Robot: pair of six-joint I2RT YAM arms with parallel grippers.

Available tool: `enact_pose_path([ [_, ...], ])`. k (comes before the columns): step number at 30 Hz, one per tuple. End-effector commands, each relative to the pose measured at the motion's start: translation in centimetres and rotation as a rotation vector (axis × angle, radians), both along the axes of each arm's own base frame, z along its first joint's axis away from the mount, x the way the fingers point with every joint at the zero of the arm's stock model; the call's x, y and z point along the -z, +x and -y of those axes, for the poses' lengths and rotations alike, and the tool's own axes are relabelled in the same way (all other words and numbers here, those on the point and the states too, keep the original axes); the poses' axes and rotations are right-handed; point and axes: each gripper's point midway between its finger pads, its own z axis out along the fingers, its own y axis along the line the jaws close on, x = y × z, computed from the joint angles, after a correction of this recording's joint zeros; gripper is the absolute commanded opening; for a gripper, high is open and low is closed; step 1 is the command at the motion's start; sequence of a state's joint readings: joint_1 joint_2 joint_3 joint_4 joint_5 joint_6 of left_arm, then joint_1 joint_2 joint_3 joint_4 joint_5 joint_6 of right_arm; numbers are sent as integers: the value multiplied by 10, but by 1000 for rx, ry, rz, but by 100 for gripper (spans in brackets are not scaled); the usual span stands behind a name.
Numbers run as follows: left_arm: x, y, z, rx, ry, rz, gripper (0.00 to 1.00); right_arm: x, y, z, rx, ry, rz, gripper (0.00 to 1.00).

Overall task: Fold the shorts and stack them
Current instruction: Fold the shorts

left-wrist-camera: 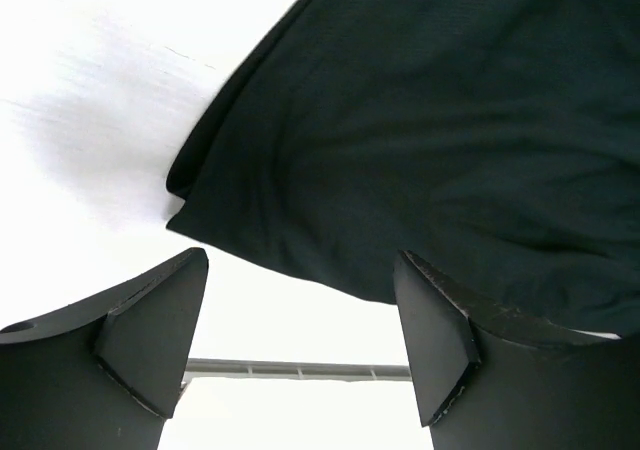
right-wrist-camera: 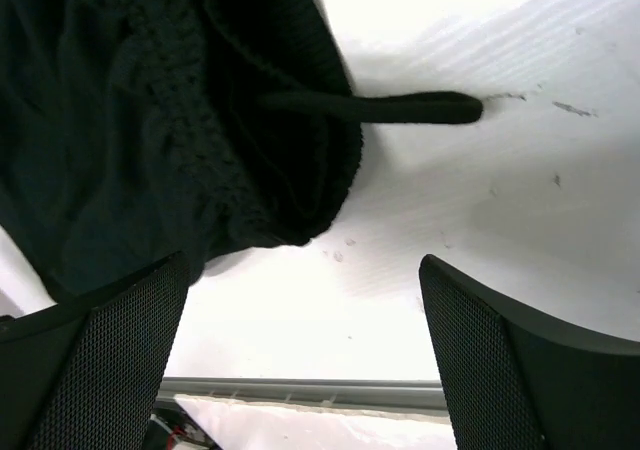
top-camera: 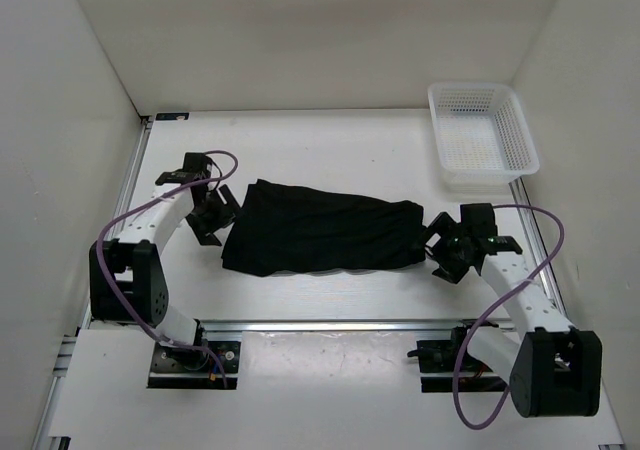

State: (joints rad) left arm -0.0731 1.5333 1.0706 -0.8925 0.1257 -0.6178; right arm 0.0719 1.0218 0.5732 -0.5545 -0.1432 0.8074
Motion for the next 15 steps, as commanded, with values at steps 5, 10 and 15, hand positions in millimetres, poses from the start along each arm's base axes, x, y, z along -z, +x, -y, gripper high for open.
enact_pose_path([
  [5,-32,6,-5,4,31,92,85,1,41,-11,60,109,11,99],
  [10,-39,6,-9,-2,48,112,85,5,58,-19,100,174,2,99],
  [15,-41,6,-11,3,59,123,84,13,75,-10,158,149,6,88],
])
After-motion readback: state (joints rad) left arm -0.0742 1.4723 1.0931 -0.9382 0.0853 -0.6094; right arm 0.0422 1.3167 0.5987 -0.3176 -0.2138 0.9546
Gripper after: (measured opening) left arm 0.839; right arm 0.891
